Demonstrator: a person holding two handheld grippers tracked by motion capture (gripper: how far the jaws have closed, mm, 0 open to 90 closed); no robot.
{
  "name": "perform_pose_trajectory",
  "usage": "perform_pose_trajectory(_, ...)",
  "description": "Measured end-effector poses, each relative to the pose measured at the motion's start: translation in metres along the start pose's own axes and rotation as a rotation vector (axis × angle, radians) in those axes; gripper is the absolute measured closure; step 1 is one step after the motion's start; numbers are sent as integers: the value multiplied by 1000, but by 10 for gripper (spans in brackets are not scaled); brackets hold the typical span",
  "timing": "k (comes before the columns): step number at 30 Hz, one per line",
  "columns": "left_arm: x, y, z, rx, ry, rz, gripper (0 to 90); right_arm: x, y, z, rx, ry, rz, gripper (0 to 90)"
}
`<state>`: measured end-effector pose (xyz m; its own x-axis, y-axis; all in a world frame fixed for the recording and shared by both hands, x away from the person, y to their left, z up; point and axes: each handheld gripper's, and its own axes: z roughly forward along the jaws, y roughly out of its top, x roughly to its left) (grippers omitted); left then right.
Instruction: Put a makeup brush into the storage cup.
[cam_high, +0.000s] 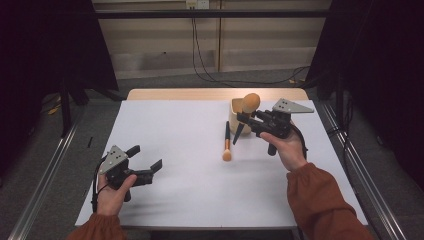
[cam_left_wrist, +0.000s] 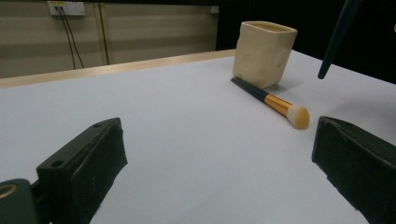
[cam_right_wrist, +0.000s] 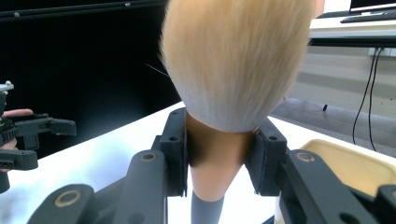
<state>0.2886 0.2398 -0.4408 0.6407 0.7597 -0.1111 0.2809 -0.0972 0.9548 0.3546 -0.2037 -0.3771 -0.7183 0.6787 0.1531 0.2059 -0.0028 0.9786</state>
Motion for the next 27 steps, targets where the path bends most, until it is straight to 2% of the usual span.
perform_pose_trajectory(5, -1, -1, -4, -10, 10, 14, 30, -3, 8, 2, -12, 2, -5, 639)
perform_pose_trajectory(11, -5, -4, -5, -6, 10, 19, 29, -8, 14, 1, -20, -6, 15, 639)
perform_pose_trajectory(13, -6, -4, -6, -8, 3, 8, 29, -10, 18, 0, -21, -14, 13, 639)
perform_pose_trajectory(17, -9, -5, -7, 0, -8, 22, 32, -15, 26, -1, -46, -17, 20, 639)
perform_pose_trajectory(18, -9, -5, -8, -3, -4, 9, 33, -16, 30, 0, -51, -28, 17, 639)
perform_pose_trajectory(27, -13, -7, -11, 11, -10, 20, 36, -28, 55, 5, -63, -79, 2, 640)
